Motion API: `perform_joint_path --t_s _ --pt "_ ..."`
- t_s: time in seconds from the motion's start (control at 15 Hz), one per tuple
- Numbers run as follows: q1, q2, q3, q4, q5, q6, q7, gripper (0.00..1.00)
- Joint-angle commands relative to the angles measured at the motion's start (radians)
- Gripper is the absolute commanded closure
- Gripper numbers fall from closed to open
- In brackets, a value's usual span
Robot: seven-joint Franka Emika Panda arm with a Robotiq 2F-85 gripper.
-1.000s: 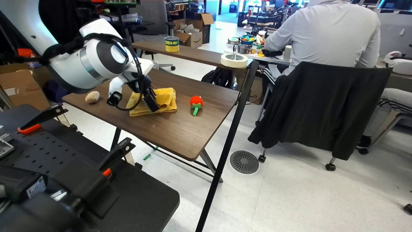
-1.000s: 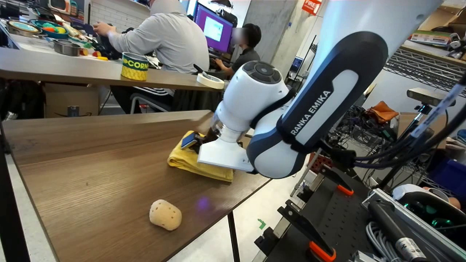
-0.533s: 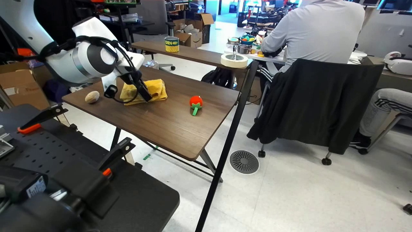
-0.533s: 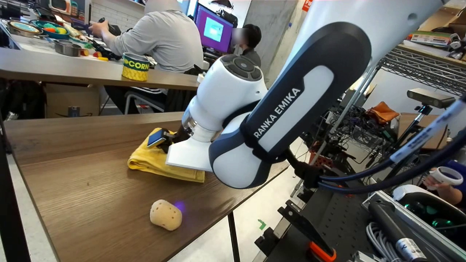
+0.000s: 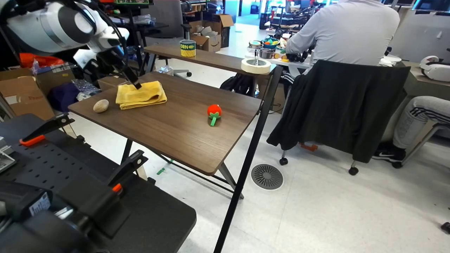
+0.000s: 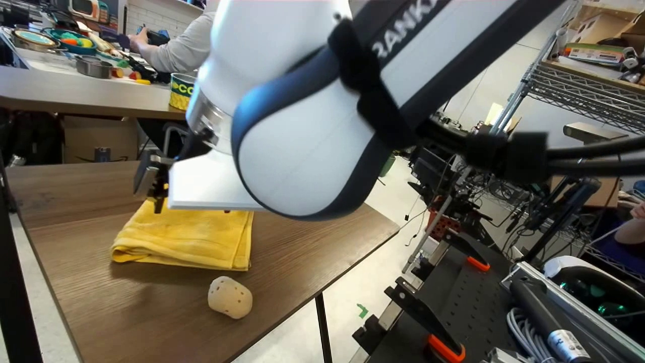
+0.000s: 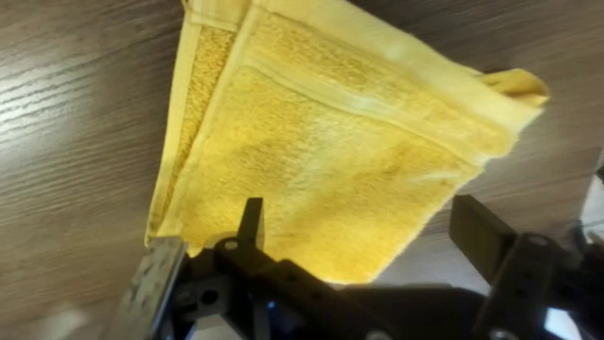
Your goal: Move the red plushie to the right of the table, then use the towel to wipe the table, then put the brown plushie at the right back corner
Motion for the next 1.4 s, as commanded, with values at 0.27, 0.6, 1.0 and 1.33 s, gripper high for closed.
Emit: perform_joint_path --t_s 0.27,0.6,1.0,1.33 --pt "0.074 -0.100 0.038 0.002 -0.082 -0.233 -0.062 0.00" --pt "-0.051 -0.116 0.204 -0.050 -0.065 -0.212 -0.187 0.00" --pt "-0.117 -0.106 0.232 -0.085 -0.065 -0.245 -0.197 0.00" --pt "-0.168 -0.116 0.273 -0.117 -0.058 -0.278 -0.234 0.00"
